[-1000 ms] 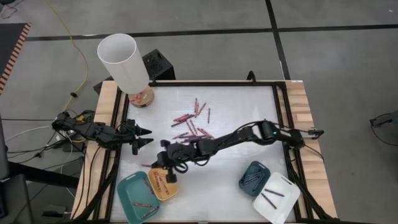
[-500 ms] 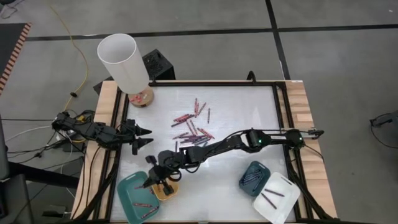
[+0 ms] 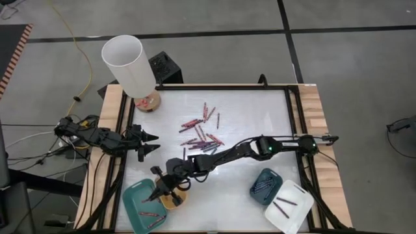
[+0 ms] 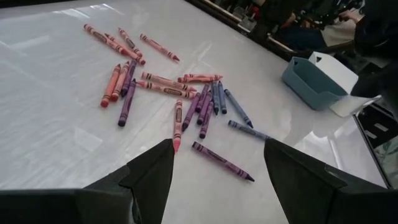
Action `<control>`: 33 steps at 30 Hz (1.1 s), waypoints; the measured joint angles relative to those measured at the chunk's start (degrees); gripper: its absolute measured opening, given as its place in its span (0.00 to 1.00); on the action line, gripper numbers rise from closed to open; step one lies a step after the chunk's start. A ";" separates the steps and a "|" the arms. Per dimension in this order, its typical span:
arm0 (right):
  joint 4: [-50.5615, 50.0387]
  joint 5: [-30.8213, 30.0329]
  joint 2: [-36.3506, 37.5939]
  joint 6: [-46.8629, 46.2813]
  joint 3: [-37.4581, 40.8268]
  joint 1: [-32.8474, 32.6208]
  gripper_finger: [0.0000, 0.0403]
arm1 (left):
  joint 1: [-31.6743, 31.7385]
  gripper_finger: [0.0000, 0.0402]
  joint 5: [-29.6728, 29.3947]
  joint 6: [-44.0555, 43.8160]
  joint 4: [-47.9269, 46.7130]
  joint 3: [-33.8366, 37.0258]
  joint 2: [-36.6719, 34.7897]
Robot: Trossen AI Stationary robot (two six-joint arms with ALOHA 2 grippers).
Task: Sort crayons
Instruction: Put the red crayon into the blue bin, then put the pink crayon into the yellow bin
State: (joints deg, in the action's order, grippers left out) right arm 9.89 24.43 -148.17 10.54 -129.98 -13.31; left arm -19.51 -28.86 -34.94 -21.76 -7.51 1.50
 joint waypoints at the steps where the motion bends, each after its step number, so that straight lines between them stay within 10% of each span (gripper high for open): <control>1: 1.63 0.27 -0.43 -0.48 -0.05 -0.01 0.00 | -0.02 0.60 0.00 0.00 0.02 0.00 0.00; 33: 3.80 1.44 -2.98 -9.07 0.06 0.71 0.15 | -0.02 0.60 -0.02 0.00 0.00 0.00 -0.02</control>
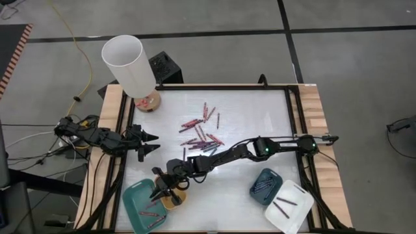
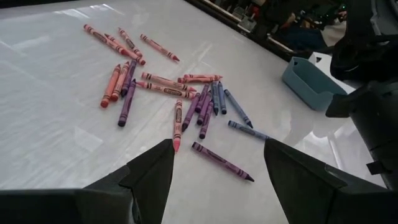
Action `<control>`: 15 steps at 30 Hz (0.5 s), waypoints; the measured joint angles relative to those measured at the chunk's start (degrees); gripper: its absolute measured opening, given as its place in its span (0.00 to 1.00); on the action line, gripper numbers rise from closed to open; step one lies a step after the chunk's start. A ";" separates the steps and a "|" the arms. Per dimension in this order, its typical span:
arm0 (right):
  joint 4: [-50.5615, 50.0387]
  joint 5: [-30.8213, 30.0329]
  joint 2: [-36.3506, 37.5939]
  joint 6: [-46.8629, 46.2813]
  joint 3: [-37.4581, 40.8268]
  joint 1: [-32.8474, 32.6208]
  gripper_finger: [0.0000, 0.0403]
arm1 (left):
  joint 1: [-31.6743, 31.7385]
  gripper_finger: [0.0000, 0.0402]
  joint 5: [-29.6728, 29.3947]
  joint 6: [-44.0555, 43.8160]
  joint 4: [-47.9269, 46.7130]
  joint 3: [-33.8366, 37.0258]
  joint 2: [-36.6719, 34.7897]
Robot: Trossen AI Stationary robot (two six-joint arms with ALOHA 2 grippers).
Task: Sort crayons
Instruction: Put the pink crayon into the yellow bin
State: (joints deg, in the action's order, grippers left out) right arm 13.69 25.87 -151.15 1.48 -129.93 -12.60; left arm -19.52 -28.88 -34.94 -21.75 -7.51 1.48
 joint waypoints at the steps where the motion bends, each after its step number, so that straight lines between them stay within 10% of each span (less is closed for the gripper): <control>1: -0.02 -0.02 0.00 0.00 0.00 0.00 0.15 | 0.02 0.60 0.00 0.00 0.02 0.00 0.00; 15: -25.52 -1.10 10.43 1.87 -0.09 5.20 0.15 | 0.00 0.60 0.00 0.00 0.01 0.00 0.00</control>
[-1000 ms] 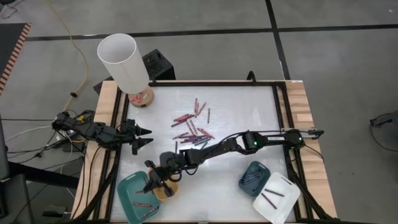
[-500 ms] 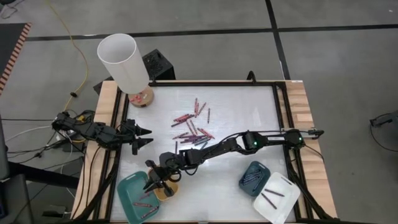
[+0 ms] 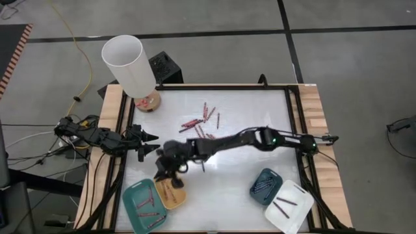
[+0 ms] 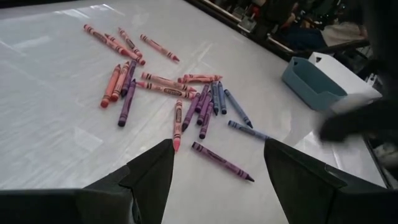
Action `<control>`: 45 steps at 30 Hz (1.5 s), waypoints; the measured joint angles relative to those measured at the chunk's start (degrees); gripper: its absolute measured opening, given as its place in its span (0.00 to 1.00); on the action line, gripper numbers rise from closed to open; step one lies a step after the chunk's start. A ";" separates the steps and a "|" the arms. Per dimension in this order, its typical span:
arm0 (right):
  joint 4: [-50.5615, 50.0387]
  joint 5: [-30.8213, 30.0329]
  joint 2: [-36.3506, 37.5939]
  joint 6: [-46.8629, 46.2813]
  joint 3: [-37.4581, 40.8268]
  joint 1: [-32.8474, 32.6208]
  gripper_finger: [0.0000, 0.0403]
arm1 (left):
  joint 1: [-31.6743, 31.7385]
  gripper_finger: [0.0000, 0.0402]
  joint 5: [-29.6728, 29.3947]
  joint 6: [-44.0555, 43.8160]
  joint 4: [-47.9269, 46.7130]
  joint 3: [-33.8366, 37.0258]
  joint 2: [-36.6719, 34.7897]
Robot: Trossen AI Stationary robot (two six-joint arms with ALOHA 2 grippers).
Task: Sort crayons
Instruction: Put the pink crayon into the yellow bin
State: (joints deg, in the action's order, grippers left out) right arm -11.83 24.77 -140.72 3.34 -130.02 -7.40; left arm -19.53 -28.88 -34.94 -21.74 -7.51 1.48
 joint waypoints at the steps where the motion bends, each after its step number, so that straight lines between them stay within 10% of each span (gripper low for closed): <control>1: -4.07 -1.45 1.15 0.85 0.00 0.55 0.15 | 0.02 0.60 0.00 0.00 0.00 0.00 0.00; 12: -44.07 -29.92 12.65 8.96 0.02 8.74 0.15 | 0.00 0.60 0.02 0.00 0.02 0.00 0.00; 21: -62.20 -32.30 12.73 5.37 0.11 19.01 0.15 | 0.00 0.60 0.02 0.00 0.00 0.00 0.00; 45: -48.02 -27.70 11.95 32.92 17.54 27.76 0.15 | 0.00 0.60 0.02 0.00 -0.01 0.00 0.00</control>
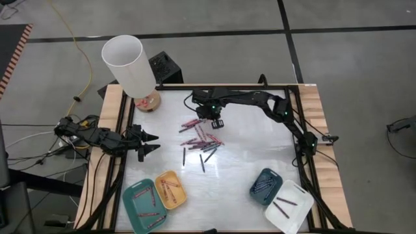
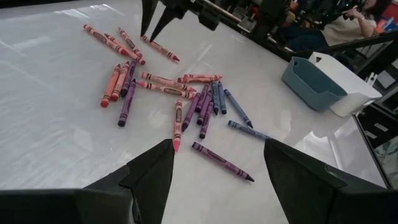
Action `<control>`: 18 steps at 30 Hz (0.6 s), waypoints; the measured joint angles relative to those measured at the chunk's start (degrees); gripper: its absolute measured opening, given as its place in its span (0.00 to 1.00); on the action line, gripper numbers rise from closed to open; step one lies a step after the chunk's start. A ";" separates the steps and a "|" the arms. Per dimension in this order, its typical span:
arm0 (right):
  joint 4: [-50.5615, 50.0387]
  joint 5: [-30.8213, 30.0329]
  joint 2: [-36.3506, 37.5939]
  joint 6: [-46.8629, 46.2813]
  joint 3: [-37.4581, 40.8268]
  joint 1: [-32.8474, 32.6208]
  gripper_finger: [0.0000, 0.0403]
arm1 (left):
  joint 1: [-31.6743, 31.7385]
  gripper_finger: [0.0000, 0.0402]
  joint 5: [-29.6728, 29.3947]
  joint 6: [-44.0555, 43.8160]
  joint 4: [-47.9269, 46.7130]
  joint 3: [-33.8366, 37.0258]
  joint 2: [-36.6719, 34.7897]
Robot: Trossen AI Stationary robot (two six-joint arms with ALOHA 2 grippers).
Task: Sort crayons
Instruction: Put the pink crayon into the yellow bin
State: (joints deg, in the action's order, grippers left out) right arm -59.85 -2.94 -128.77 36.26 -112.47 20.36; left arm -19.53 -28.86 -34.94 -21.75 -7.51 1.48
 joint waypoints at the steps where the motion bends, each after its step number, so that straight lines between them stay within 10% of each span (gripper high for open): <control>1: 0.36 -0.04 0.00 0.27 0.23 0.00 0.15 | 0.01 0.60 0.00 0.00 0.01 0.00 0.00; 18: 4.90 -0.10 0.00 10.45 0.38 0.09 0.15 | 0.01 0.60 0.00 0.00 0.00 0.00 0.00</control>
State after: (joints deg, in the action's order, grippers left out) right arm -54.95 -3.04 -128.77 46.72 -112.09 20.45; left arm -19.52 -28.86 -34.94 -21.75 -7.51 1.48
